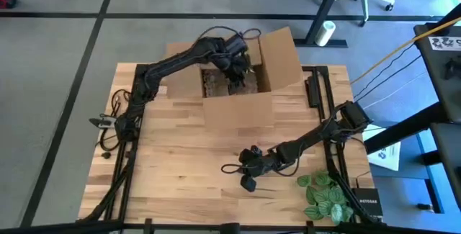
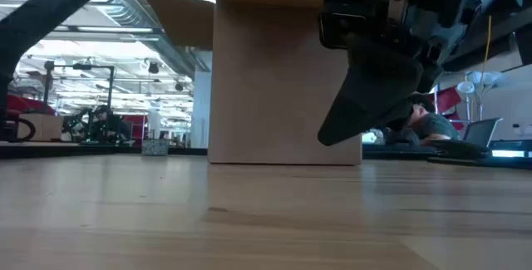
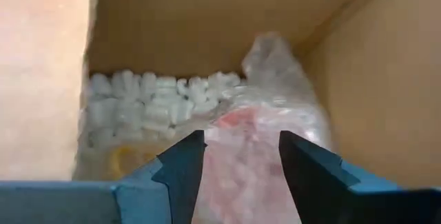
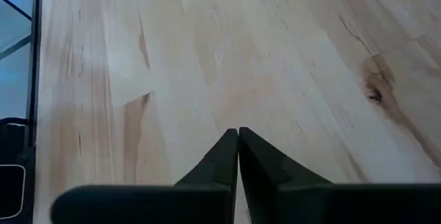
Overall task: Wrap mug
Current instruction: Return to Home Position
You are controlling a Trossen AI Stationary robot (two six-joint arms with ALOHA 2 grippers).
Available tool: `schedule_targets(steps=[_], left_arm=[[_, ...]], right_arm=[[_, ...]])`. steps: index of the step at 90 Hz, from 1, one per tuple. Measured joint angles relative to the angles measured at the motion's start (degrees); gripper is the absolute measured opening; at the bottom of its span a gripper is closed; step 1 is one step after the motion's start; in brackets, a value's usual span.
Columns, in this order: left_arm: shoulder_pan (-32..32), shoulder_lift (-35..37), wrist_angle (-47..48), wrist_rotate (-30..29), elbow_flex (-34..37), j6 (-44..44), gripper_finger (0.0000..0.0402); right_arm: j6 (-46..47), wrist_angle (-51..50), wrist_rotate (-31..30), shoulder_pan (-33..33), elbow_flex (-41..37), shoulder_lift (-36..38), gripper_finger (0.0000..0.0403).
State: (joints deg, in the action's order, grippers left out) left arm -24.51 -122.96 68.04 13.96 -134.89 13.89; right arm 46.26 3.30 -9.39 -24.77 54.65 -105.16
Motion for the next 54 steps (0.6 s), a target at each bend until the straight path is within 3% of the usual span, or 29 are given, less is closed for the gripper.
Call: schedule_targets(steps=[36, 45, 54], left_arm=[[3.50, 11.18, 0.64, 0.50, -0.02, 0.06, 0.0169], [5.18, 13.92, 2.85, 0.35, -0.09, 0.03, 0.0145], [7.44, 16.25, 6.84, -1.50, -0.09, 0.08, 0.0096]], right_arm=[[-0.02, 0.04, 0.00, 0.04, 0.00, 0.00, 0.0000], [0.00, 0.06, 0.00, 0.04, 0.00, 0.00, 0.0000], [-0.02, 0.10, 0.00, 0.04, 0.00, 0.00, 0.0000]])
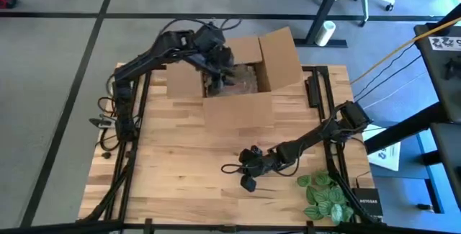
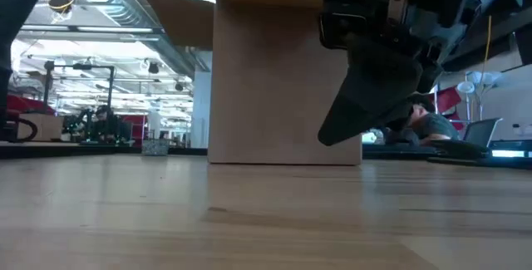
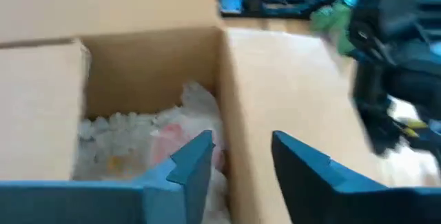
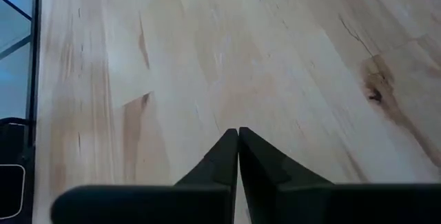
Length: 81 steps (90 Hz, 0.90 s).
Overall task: Wrap mug
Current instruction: Return to Home Position
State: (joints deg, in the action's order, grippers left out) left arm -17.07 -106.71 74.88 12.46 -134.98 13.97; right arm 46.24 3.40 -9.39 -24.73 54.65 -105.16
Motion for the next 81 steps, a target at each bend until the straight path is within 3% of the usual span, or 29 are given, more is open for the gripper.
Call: schedule_targets(steps=[13, 30, 49, 60, 81], left_arm=[[3.44, 3.16, 5.27, -1.68, 0.00, 0.56, 0.0012], [8.81, 7.72, 7.33, -4.99, 0.82, -0.31, 0.0001], [13.53, 17.03, 2.70, -7.85, 9.12, -1.44, 0.0000], [14.83, 25.56, -3.41, -10.29, 21.45, -3.72, 0.0000], [15.14, 46.60, -23.21, -11.68, 57.08, -9.51, 0.0000]], right_arm=[[0.00, 0.00, 0.00, 0.00, 0.00, 0.00, 0.0000], [0.25, 0.05, 0.00, 0.00, 0.00, 0.00, 0.0000], [1.38, 0.05, 0.00, 0.00, 0.00, 0.00, 0.0000], [1.42, 0.07, 0.00, 0.00, 0.00, 0.00, 0.0000], [1.51, 0.36, 0.00, 0.00, 0.00, 0.00, 0.0000]])
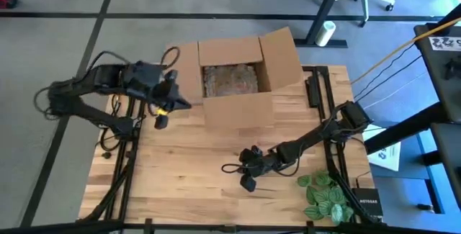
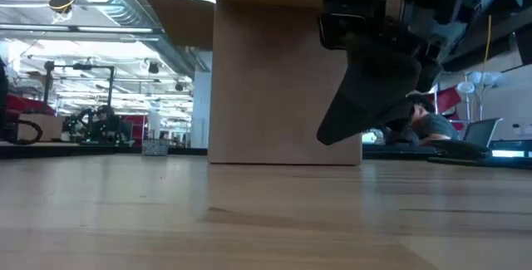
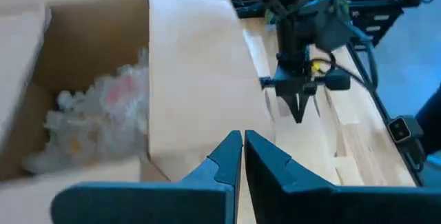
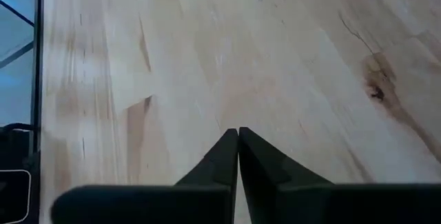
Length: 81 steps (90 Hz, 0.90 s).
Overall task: Wrap mug
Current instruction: Return to Home Position
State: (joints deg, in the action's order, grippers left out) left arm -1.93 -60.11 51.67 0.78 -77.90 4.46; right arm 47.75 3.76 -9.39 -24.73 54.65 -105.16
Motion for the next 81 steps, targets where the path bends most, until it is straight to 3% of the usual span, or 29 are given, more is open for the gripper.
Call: schedule_targets(steps=[19, 39, 65, 81], left_arm=[[-0.02, 15.75, -18.58, -0.21, 28.69, -4.49, 0.0000], [-0.02, 26.75, -36.66, -0.23, 49.35, -8.52, 0.0000], [0.08, 36.77, -50.70, 0.48, 62.41, -8.72, 0.0000], [0.07, 46.57, -52.12, 0.46, 66.00, -6.98, 0.0000]], right_arm=[[-0.02, 2.27, 0.00, 0.00, 0.00, 0.00, 0.0000], [0.12, 3.36, 0.00, 0.00, 0.00, 0.00, 0.0000], [1.82, 3.90, 0.00, 0.00, 0.02, 0.00, 0.0000], [3.34, 3.90, 0.00, 0.00, 0.02, 0.00, 0.0000]])
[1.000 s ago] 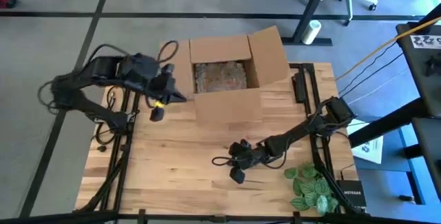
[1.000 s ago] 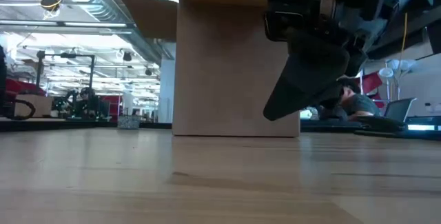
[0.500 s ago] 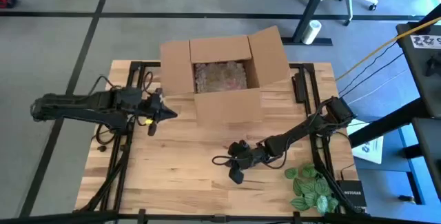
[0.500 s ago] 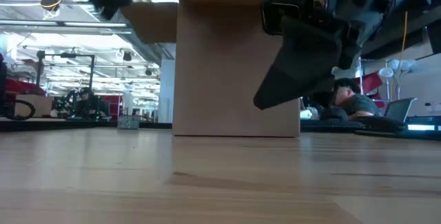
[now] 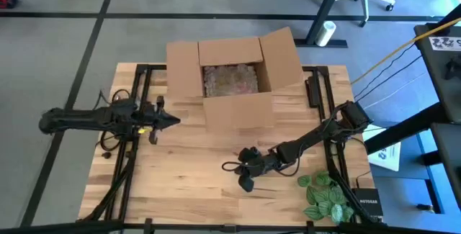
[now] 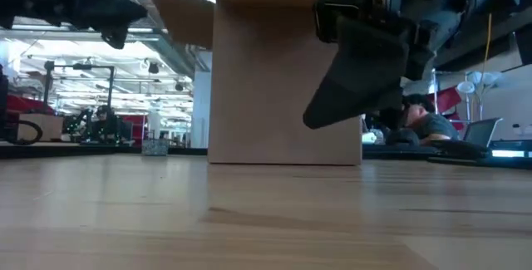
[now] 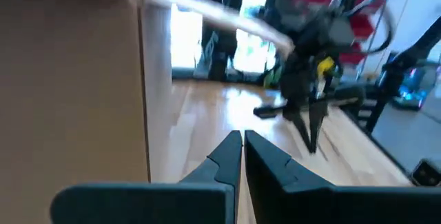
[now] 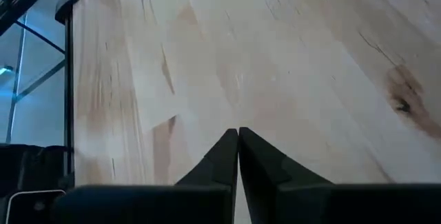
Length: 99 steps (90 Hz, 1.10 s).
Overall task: Wrap mug
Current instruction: Return to Home Position
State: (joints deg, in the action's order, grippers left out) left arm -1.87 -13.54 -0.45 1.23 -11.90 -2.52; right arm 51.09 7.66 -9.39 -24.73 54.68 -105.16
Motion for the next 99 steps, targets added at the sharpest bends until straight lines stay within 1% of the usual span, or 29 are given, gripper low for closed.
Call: schedule_targets(steps=[13, 21, 39, 51, 70, 86, 99], left_arm=[[-0.02, 8.93, 4.22, -0.84, 2.74, -0.96, 0.0000], [-0.03, 13.48, 4.29, -2.52, 4.48, -1.41, 0.0000], [-0.06, 12.98, -0.50, -6.83, 7.32, -0.25, 0.0000], [-0.06, 13.31, -3.72, -9.00, 11.47, -1.74, 0.0000], [-0.04, 13.29, -4.70, -10.45, 11.37, -0.33, 0.0000], [-0.06, 13.31, -5.01, -11.09, 11.37, -0.12, 0.0000], [-0.04, 13.31, -3.28, -11.18, 11.37, -2.02, 0.0000]], right_arm=[[0.88, -0.02, 0.00, 0.00, 0.00, 0.00, 0.0000], [1.18, 0.00, 0.00, 0.23, 0.00, 0.00, 0.0000], [1.19, 0.72, 0.74, 0.95, 0.09, 0.02, 0.0000], [1.20, 2.05, 2.18, 1.25, 0.09, 0.07, 0.0000], [1.18, 2.98, 3.02, 1.25, 0.07, 0.07, 0.0000], [0.75, 3.05, 0.87, 1.25, 0.07, 0.07, 0.0000], [-4.01, 3.06, -2.00, 1.12, 0.07, 0.33, 0.0000]])
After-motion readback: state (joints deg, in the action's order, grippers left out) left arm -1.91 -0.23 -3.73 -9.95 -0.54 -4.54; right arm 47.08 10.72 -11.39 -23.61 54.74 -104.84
